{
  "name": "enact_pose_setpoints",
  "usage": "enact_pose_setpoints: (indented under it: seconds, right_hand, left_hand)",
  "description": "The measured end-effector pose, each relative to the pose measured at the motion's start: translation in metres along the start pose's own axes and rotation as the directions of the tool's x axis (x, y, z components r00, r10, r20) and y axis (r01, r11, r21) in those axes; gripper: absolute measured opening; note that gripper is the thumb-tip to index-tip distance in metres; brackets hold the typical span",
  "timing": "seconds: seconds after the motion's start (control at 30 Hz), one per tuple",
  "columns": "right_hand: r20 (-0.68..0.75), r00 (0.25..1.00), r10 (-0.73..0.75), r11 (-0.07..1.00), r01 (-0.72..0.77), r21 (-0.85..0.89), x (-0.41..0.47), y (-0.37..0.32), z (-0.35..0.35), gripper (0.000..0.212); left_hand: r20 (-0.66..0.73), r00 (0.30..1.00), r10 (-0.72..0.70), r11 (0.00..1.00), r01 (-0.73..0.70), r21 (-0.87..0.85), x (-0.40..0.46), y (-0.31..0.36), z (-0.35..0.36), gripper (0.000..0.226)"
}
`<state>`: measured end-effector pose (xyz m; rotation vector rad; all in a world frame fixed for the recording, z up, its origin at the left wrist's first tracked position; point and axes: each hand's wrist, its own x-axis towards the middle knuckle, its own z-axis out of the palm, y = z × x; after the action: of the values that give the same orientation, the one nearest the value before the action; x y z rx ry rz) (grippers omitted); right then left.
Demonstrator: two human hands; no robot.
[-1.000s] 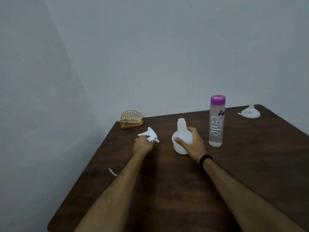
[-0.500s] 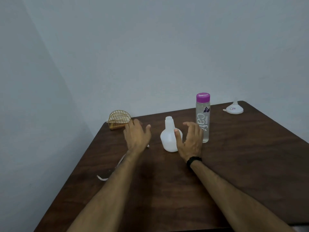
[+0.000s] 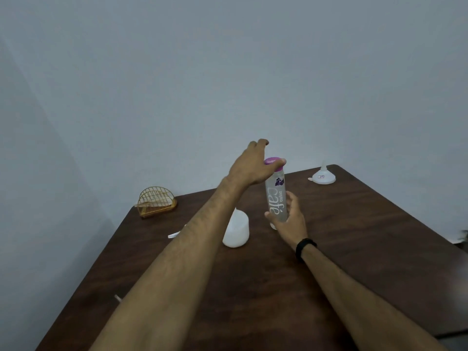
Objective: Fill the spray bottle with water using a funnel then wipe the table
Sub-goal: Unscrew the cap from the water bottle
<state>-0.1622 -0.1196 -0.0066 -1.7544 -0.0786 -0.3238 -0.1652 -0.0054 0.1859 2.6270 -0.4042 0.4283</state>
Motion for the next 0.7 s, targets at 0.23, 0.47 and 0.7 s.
enact_pose_setpoints:
  seconds: [0.23,0.47,0.7]
  right_hand:
    - [0.035,0.999,-0.019,0.996,0.022,-0.086,0.003,0.006,0.001,0.064]
    - [-0.003,0.997,-0.075,0.97,0.072,-0.232,0.002,0.005,0.003,0.062]
    - [0.016,0.998,-0.058,0.972,0.06,-0.229,0.003,0.007,0.002,0.064]
  left_hand:
    - [0.201,0.979,0.028,0.993,-0.051,0.109,0.023,0.004,0.026,0.049]
    - [0.004,0.989,-0.146,0.933,0.137,0.332,0.015,0.011,0.017,0.076]
    - [0.111,0.959,-0.261,0.785,0.144,0.603,0.005,0.03,-0.017,0.08]
